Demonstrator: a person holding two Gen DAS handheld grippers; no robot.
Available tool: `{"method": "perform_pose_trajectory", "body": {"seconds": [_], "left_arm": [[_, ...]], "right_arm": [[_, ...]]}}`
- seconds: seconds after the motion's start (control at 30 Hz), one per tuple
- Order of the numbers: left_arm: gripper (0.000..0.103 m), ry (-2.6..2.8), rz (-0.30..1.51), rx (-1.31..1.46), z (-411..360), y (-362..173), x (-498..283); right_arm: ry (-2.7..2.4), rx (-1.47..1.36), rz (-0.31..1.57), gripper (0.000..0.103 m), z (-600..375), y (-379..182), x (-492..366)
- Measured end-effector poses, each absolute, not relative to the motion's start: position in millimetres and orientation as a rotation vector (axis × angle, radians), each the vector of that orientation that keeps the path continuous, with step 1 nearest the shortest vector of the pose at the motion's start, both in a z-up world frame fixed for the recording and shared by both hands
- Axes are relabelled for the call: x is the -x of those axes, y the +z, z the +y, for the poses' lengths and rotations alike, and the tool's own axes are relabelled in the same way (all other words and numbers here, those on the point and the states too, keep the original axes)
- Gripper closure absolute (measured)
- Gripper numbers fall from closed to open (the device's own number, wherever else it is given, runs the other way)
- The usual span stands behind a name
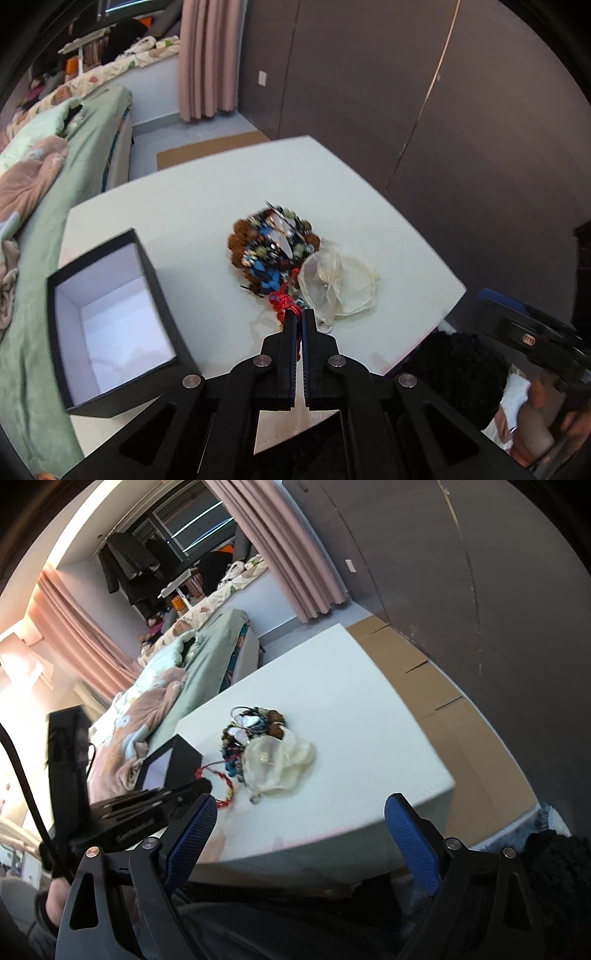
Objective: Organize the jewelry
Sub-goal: 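Grasp the red string bracelet from the pile with the left gripper, then lift the red bracelet over the box with left gripper while right grasps the white pouch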
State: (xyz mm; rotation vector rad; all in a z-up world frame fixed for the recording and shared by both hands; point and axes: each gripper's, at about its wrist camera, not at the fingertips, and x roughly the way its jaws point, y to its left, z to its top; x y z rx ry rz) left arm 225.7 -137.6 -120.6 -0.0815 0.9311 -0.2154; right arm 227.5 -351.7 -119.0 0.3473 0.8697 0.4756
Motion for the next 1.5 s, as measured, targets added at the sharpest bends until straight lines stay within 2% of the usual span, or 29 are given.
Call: {"method": "perform_pose_trajectory", "body": {"seconds": [0.37, 0.47, 0.5, 0.53, 0.57, 0.6, 0.63, 0.77, 1.2, 1.5], "left_arm": [[0.101, -0.182, 0.814, 0.138, -97.0, -75.7, -204.6], [0.101, -0.173, 0.8, 0.152, -85.1, -70.8, -197.0], [0.101, -0.169, 0.796, 0.157, -80.6, -69.9, -193.7], [0.101, -0.164, 0.792, 0.163, -76.3, -68.7, -189.7], [0.101, -0.161, 0.788, 0.168, -72.6, -67.9, -187.5], [0.101, -0.158, 0.785, 0.172, -69.0, -66.5, -184.8], [0.101, -0.154, 0.779, 0.177, -64.6, -65.5, -181.1], [0.101, -0.138, 0.758, 0.195, -49.3, -61.3, -171.8], [0.101, -0.1, 0.685, 0.21, -10.1, -40.5, -146.5], [0.101, -0.049, 0.664, 0.244, 22.5, -37.4, -137.2]], "right_arm": [[0.43, -0.176, 0.993, 0.011, -278.5, -128.5, -277.3], [0.388, -0.137, 1.061, 0.029, -261.1, -142.7, -288.5], [0.377, -0.118, 1.071, 0.039, -256.6, -146.2, -290.9], [0.355, -0.087, 1.085, 0.055, -249.8, -151.4, -293.1], [0.342, -0.07, 1.099, 0.066, -246.0, -155.3, -294.6], [0.332, -0.064, 1.12, 0.091, -243.2, -159.7, -296.1], [0.328, -0.075, 1.139, 0.099, -242.4, -162.7, -296.3], [0.339, -0.103, 1.094, 0.1, -245.9, -149.4, -286.6], [0.474, -0.252, 0.908, 0.1, -254.8, -46.0, -271.1], [0.567, -0.268, 0.915, 0.1, -212.9, -30.4, -270.2]]}}
